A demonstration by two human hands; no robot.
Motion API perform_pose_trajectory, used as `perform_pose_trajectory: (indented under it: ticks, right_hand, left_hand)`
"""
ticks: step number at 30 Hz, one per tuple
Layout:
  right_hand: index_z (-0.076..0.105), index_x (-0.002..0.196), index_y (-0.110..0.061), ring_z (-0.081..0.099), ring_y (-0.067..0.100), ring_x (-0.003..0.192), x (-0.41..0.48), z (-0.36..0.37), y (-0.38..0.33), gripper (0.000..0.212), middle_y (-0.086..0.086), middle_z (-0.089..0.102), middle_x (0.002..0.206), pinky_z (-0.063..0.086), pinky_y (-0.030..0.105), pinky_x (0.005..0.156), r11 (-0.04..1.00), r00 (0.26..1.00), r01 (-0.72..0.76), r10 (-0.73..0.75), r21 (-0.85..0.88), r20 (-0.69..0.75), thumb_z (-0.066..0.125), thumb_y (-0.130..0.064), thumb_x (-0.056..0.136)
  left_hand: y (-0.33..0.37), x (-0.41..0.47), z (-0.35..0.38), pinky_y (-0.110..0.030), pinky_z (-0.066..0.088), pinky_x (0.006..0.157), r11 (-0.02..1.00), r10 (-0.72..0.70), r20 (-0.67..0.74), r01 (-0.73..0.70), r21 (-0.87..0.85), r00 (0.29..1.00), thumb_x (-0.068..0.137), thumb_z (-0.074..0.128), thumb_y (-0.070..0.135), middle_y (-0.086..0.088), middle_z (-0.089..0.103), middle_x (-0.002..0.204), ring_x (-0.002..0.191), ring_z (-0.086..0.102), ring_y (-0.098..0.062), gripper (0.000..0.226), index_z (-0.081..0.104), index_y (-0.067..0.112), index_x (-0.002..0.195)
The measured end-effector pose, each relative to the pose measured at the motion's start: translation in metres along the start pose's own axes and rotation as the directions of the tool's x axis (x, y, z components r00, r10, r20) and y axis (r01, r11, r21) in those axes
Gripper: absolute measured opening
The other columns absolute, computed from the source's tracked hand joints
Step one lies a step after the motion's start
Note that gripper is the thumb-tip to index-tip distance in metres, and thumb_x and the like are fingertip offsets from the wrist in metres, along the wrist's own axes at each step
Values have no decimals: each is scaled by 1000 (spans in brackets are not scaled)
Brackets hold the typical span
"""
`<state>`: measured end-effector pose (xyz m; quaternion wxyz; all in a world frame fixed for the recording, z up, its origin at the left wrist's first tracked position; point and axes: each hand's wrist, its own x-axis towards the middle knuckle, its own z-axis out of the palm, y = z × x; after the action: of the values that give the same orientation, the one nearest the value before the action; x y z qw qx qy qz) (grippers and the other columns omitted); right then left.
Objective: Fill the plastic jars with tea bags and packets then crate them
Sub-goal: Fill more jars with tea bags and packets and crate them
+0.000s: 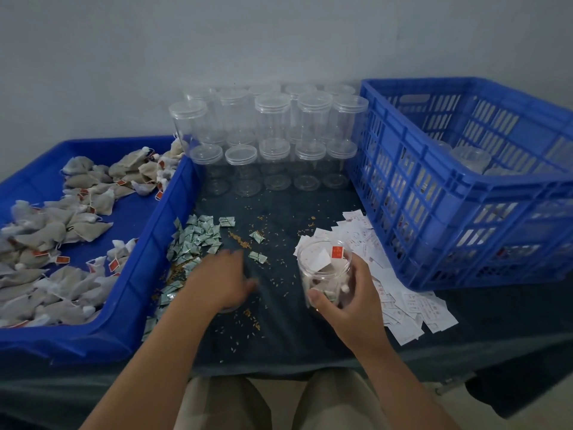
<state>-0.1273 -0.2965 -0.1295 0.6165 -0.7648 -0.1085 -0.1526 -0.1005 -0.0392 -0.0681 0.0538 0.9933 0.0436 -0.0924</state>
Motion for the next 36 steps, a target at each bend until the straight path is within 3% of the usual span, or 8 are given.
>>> perform_pose_trajectory:
  ticks: [2, 7, 12, 16, 20, 25, 29, 36]
  right_hand:
    - [46, 140, -45, 61, -5, 126, 0, 0, 2, 79, -36, 59, 133, 48, 8, 95, 1000, 1000, -1, 1, -2, 1, 85, -57, 72]
    - [48, 142, -37, 57, -12, 125, 0, 1, 3, 82, -42, 56, 133, 45, 4, 96, 1000, 1000, 10, -10, -17, 8, 84, -57, 71]
    - [46, 140, -51, 66, 3, 118, -3, 11, -16, 80, -26, 63, 130, 55, 14, 90, 997, 989, 77, -72, -29, 129, 90, -61, 74]
    - [46, 144, -49, 65, 8, 122, -6, 37, -29, 83, -21, 64, 132, 51, 13, 95, 992, 948, 126, -120, -3, 296, 91, -61, 76]
    - [48, 146, -45, 64, 13, 128, -7, 47, -23, 84, -15, 65, 138, 53, 19, 99, 994, 953, 97, -107, 49, 284, 94, -51, 76]
    - [49, 142, -44, 67, 14, 122, -8, 45, -17, 80, -15, 67, 133, 56, 22, 93, 998, 968, 55, -59, 24, 245, 90, -61, 76]
    - [48, 139, -44, 68, 15, 118, -9, 45, -14, 76, -15, 67, 130, 60, 29, 87, 999, 966, 33, -31, -6, 256, 91, -58, 78]
    - [45, 129, -54, 72, 15, 100, -6, 48, -8, 69, -15, 67, 118, 62, 33, 72, 1000, 956, -14, 15, -4, 292, 88, -40, 77]
  left_hand:
    - [-12, -1, 13, -42, 53, 97, 998, -58, 41, 57, 24, 997, 88, 70, 65, -3, 63, 133, 120, 61, -26, 62, 53, 24, 132]
    - [-17, -3, 19, -40, 51, 98, 982, -62, -223, 19, -190, 973, 78, 87, 55, 0, 57, 140, 124, 57, -24, 86, 46, 31, 149]
    - [-10, -11, 2, -16, 44, 63, 799, -169, -412, -120, -589, 895, 86, 82, 43, 27, 66, 90, 83, 64, 0, 17, 72, 42, 100]
    - [7, -16, -12, -31, 57, 83, 550, -196, -403, -240, -800, 894, 92, 78, 43, 26, 70, 112, 96, 67, 6, 19, 62, 33, 90]
    - [5, -28, -22, -40, 61, 94, 341, 82, -283, -294, -893, 956, 97, 69, 36, 25, 69, 131, 114, 71, -3, 23, 53, 21, 94]
    - [9, -48, -18, -28, 61, 85, 578, 314, -292, -425, -696, 904, 79, 75, 76, 29, 58, 133, 114, 66, 1, 46, 48, 50, 106]
    - [28, -45, -23, -26, 44, 105, 767, 388, -288, -480, -426, 876, 74, 65, 89, 38, 43, 135, 129, 42, 10, 85, 33, 56, 146]
    - [64, -48, -37, -31, 39, 101, 904, 375, -133, -394, -168, 917, 74, 46, 94, 26, 42, 132, 125, 39, -4, 74, 45, 44, 129]
